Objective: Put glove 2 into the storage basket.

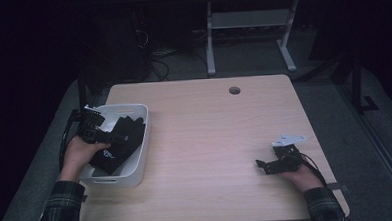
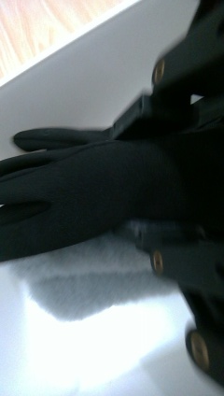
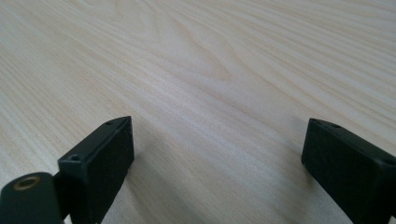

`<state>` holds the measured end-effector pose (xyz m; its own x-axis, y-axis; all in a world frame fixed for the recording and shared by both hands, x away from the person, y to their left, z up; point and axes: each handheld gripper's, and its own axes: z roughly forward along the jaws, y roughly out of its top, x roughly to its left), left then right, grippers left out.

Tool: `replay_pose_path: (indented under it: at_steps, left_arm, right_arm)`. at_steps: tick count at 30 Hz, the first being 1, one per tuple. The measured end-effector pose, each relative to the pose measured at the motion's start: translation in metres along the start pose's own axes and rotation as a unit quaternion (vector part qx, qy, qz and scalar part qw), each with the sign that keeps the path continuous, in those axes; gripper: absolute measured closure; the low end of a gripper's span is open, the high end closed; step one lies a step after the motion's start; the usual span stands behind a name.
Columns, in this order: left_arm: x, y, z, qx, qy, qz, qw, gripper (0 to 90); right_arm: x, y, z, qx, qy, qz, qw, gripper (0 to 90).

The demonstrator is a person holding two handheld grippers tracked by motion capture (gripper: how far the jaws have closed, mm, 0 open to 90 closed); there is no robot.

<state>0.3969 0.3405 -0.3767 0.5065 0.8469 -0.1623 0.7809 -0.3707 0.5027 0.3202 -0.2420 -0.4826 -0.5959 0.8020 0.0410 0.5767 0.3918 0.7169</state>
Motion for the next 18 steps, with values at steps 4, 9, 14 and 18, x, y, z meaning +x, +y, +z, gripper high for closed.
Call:
replay_pose_path:
  at_steps: [4,9,14,18]
  left_arm:
    - [-0.001,0.002,-0.004,-0.012,0.017,0.005,0.9998,24.9]
    - [-0.005,0.004,-0.016,-0.037,0.019,0.010,0.9991,19.4]
    - [-0.011,0.007,-0.027,-0.057,0.022,0.017,0.9980,18.2]
    - [-0.019,0.011,-0.033,-0.072,0.018,0.022,0.9970,17.8]
  right_arm:
    - [0.000,0.000,0.000,0.000,0.000,0.000,1.0000,9.2]
    - [0.000,0.000,0.000,0.000,0.000,0.000,1.0000,9.2]
    - [0.000,0.000,0.000,0.000,0.000,0.000,1.0000,9.2]
    - [0.000,0.000,0.000,0.000,-0.001,0.001,1.0000,9.2]
